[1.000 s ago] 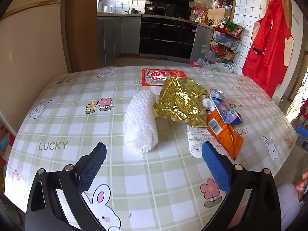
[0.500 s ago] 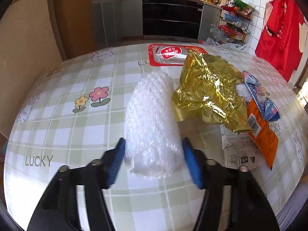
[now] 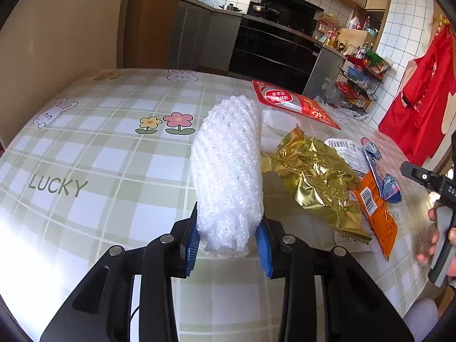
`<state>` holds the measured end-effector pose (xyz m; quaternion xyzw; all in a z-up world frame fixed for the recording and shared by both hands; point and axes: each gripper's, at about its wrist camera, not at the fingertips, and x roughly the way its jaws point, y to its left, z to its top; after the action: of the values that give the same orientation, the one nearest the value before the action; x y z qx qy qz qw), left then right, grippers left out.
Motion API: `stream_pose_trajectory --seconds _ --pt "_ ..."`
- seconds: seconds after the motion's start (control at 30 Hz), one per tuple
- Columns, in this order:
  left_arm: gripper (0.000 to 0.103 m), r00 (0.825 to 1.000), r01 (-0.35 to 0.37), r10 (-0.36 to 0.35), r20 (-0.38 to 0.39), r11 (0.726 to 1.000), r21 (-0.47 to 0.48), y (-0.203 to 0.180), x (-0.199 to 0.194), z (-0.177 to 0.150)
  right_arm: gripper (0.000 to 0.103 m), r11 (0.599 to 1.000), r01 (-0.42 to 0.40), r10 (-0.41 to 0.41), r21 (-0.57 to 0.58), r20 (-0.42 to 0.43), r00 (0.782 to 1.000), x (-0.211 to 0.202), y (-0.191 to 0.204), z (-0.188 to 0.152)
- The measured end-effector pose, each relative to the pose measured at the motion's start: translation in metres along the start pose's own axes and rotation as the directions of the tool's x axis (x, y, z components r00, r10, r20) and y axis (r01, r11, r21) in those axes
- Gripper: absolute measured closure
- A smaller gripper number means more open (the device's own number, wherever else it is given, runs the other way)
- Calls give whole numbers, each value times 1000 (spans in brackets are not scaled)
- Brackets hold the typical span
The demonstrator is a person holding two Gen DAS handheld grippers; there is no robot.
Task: Collect trash
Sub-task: 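Grasp the crushed blue-and-white can with the right tool while the left tool lifts the foam sleeve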
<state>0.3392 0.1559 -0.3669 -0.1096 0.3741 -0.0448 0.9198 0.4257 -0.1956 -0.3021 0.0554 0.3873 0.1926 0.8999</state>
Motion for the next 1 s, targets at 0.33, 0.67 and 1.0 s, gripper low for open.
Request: stream_pose_trajectory --seconds 0.33,0.67,1.0 --pt "67 998 54 -56 -25 997 -51 8 1 1 6 999 9 -3 39 -148 989 55 -8 21" --pt "68 998 58 -59 -20 997 -47 11 -1 1 16 992 -37 56 121 -161 985 56 -30 13" --pt "73 1000 9 -9 9 1000 4 0 -11 7 16 994 -15 17 108 -16 1000 -11 -18 9"
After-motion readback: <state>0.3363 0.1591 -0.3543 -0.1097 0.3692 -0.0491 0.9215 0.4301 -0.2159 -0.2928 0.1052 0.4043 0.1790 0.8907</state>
